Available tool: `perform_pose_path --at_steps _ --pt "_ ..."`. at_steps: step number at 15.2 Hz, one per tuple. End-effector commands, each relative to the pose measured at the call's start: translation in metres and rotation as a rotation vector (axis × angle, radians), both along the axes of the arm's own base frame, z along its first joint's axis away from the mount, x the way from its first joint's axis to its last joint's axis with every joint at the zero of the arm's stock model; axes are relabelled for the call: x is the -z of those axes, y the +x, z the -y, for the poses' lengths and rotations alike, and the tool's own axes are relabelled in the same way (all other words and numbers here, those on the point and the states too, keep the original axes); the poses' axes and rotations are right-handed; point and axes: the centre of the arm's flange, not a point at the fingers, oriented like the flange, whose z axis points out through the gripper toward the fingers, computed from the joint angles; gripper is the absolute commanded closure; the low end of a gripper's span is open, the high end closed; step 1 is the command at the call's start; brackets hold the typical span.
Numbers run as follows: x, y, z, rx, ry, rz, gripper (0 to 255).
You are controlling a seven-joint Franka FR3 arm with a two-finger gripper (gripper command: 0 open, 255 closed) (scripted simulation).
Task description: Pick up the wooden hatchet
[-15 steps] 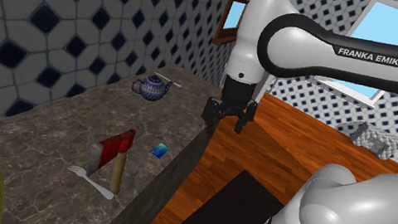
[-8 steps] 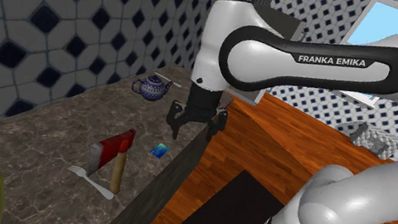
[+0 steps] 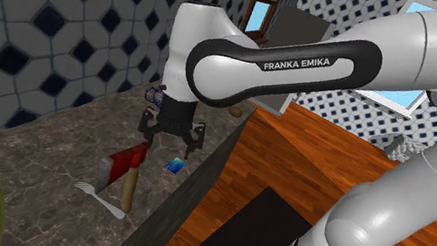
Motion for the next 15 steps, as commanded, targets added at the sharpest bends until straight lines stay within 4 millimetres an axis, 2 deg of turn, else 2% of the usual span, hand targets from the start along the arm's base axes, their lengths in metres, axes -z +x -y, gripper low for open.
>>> perform_pose_path --at_steps 1,5,6,13,15 --pt "0.007 0.020 -0.015 0.070 -0.006 0.011 0" --pt "0.023 0.061 -0.039 0.197 -0.020 0.031 0" --pt "0.024 0.063 -0.040 0.202 -0.020 0.032 0" --pt "0.064 0.063 -0.040 0.202 -0.020 0.032 0" --pt "0.064 0.063 -0.040 0.201 -0.020 0.032 0"
